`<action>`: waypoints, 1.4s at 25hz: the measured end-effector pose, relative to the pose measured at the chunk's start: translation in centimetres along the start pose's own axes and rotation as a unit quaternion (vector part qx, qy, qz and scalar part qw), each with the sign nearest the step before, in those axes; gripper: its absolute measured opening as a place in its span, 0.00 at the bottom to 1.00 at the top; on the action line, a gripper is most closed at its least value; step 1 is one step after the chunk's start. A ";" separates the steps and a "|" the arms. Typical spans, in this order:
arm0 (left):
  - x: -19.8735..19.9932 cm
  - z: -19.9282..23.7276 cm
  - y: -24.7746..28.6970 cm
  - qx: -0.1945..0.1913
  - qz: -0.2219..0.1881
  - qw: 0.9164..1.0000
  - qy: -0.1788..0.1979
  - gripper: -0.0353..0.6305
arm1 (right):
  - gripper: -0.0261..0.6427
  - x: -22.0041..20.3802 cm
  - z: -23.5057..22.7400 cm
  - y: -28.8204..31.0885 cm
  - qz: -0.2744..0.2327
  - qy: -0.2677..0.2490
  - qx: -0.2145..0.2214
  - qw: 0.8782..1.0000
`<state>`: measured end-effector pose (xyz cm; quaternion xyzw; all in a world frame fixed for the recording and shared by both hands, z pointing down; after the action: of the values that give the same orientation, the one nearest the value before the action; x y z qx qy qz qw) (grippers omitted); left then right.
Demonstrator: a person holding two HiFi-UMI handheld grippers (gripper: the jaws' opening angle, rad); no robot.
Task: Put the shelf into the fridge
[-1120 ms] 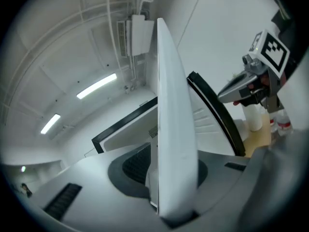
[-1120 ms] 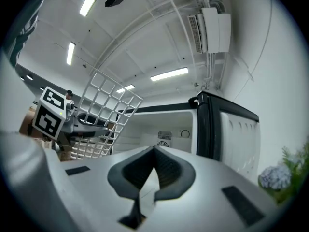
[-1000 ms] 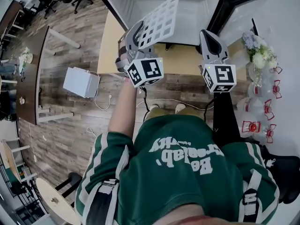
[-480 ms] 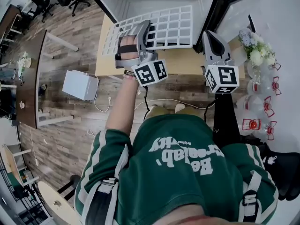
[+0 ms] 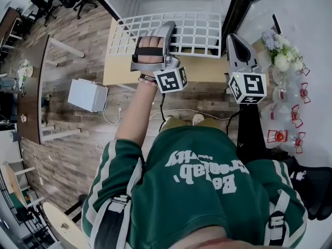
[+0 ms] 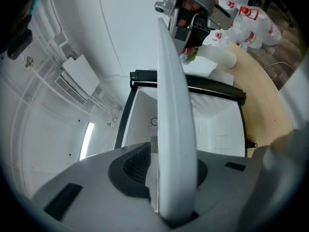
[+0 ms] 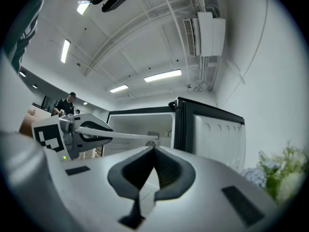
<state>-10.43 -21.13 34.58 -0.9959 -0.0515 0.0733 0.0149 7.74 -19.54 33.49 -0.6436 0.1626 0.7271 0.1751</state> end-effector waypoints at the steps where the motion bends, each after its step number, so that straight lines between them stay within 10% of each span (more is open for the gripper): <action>1: 0.1 -0.1 0.1 -0.001 0.001 1.000 0.003 0.17 | 0.04 0.0 -0.1 0.0 0.000 0.000 -0.001 1.000; 35: 2.0 -2.3 4.2 0.001 0.068 0.994 0.091 0.17 | 0.04 -0.3 -2.0 -0.5 -0.002 0.005 -0.009 1.000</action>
<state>-7.68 -25.11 36.36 -0.9996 0.0181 -0.0170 0.0150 9.77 -20.04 33.53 -0.6494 0.1553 0.7248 0.1699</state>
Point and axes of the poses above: the fingertips, and each gripper's own axes: y forward along the fingers, z to its left, x out of its top, the point moved 5 cm from there along -y, backward along the fingers, and after that the axes turned 3 degrees about z, right-handed, at the moved point
